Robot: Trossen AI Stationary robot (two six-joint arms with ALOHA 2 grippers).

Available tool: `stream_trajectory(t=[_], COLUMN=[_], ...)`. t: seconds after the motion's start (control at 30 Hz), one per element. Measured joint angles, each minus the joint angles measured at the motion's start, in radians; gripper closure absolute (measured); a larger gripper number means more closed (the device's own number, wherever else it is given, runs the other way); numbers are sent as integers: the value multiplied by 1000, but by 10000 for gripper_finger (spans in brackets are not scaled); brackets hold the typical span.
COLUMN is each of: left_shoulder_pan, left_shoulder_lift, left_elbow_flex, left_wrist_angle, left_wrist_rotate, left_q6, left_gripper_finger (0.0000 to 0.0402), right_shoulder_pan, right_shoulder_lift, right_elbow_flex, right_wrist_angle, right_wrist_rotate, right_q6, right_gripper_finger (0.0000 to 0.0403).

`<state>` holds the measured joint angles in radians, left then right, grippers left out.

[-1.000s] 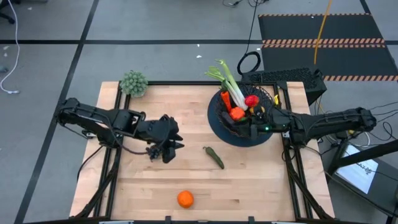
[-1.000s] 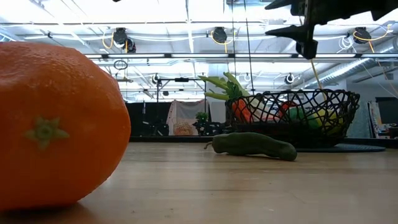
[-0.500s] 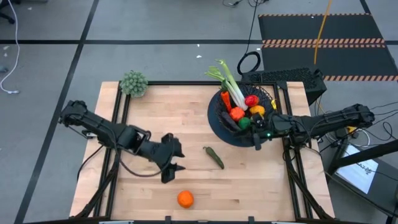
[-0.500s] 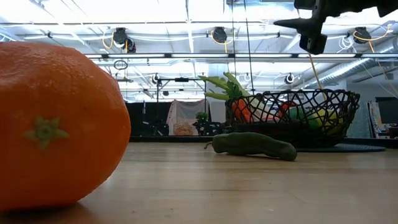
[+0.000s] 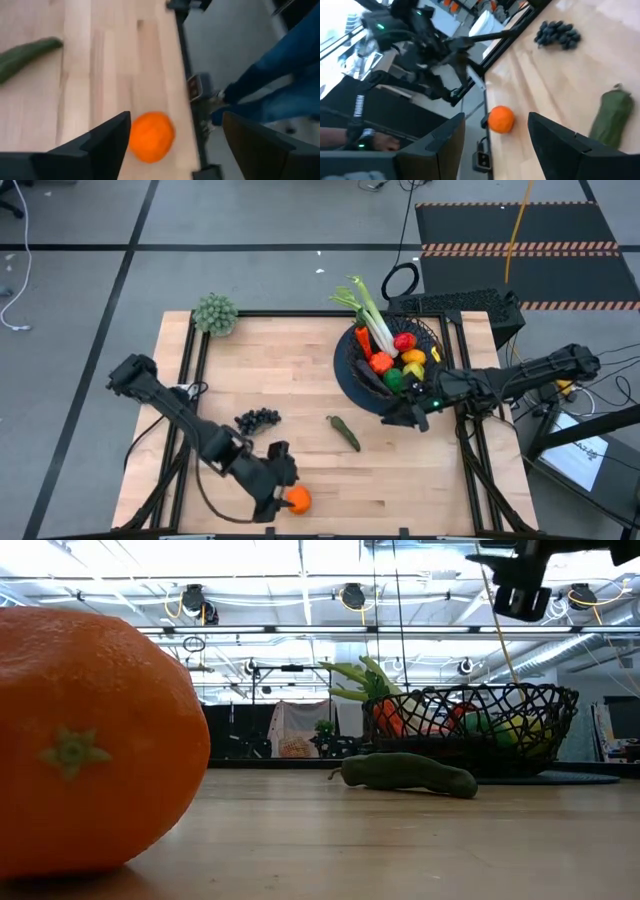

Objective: Build produce basket
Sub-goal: Put the orange into the black woven basket

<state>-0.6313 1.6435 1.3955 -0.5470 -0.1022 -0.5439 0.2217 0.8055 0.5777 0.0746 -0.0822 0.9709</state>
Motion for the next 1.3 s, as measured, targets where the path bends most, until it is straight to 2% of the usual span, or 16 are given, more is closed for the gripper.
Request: stream_trajectory(t=[0.27, 0.33, 0.6, 0.87, 1.13, 1.3], left_shoulder_pan=[-47, -47, -40, -29, -15, -4], left_shoulder_lift=[152, 194, 295, 327, 358, 363], left_elbow_flex=[1, 0, 0, 1, 0, 1], left_wrist_angle=[78, 81, 81, 54, 32, 52], left_wrist_rotate=[0, -3, -8, -26, 4, 12], left_q6=[62, 78, 175, 252, 280, 296], left_gripper_finger=[11, 4, 2, 2, 2, 27], right_shoulder_pan=[86, 99, 149, 207, 212, 212], right_shoulder_lift=[0, 0, 0, 0, 0, 0], right_elbow_flex=[0, 0, 0, 0, 0, 0], right_wrist_angle=[-6, -7, -12, -12, -11, -11], right_wrist_rotate=[1, 1, -1, 0, 2, 8], right_q6=[-9, -14, -21, -14, -14, -14], right_gripper_finger=[193, 193, 193, 193, 193, 193])
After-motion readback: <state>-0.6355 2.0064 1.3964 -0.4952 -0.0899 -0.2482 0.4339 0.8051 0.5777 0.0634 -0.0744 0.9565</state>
